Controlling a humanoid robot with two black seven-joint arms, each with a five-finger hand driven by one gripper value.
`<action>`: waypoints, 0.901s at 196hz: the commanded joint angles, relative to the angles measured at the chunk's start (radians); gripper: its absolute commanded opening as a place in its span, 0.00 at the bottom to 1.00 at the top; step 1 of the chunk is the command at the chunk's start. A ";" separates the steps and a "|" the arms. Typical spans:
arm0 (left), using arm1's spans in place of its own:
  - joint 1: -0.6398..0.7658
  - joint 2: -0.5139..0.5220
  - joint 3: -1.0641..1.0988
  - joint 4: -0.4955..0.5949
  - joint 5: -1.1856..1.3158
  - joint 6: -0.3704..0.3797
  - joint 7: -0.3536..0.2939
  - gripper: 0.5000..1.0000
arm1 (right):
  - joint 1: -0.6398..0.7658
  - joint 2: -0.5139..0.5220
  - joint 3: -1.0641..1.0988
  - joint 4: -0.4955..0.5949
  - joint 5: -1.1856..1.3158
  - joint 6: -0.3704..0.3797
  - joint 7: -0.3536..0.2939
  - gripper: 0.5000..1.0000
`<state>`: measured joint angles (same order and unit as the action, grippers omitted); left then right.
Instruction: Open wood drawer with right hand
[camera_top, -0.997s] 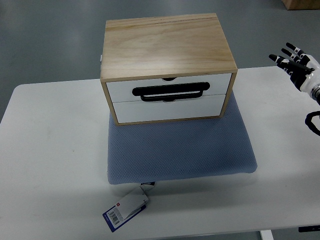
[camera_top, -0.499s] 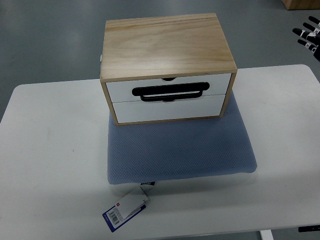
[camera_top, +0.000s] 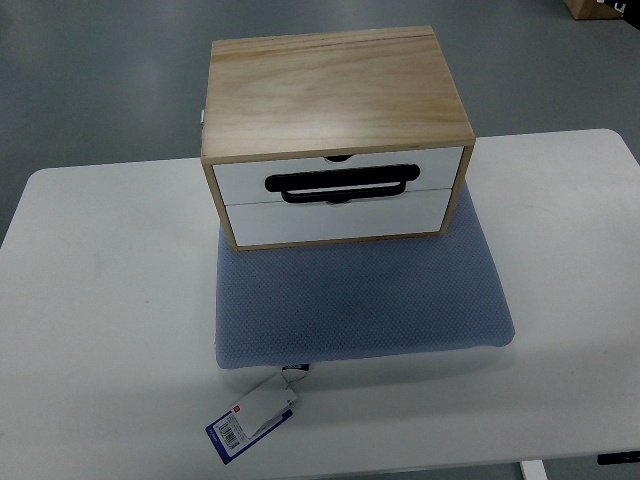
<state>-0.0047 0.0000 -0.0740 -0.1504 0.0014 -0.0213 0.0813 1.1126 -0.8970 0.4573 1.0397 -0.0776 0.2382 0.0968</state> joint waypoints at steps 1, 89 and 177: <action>0.000 0.000 0.000 0.000 0.000 0.000 0.000 1.00 | 0.079 -0.016 -0.075 0.022 -0.002 0.047 -0.002 0.86; 0.000 0.000 0.000 0.000 0.000 0.000 0.000 1.00 | 0.472 -0.008 -0.519 0.131 -0.088 0.228 -0.005 0.86; 0.000 0.000 0.000 0.000 0.000 0.000 0.000 1.00 | 0.625 0.127 -0.718 0.260 -0.194 0.277 -0.011 0.86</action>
<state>-0.0045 0.0000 -0.0736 -0.1503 0.0015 -0.0217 0.0812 1.7093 -0.8104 -0.2277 1.2747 -0.2601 0.5150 0.0874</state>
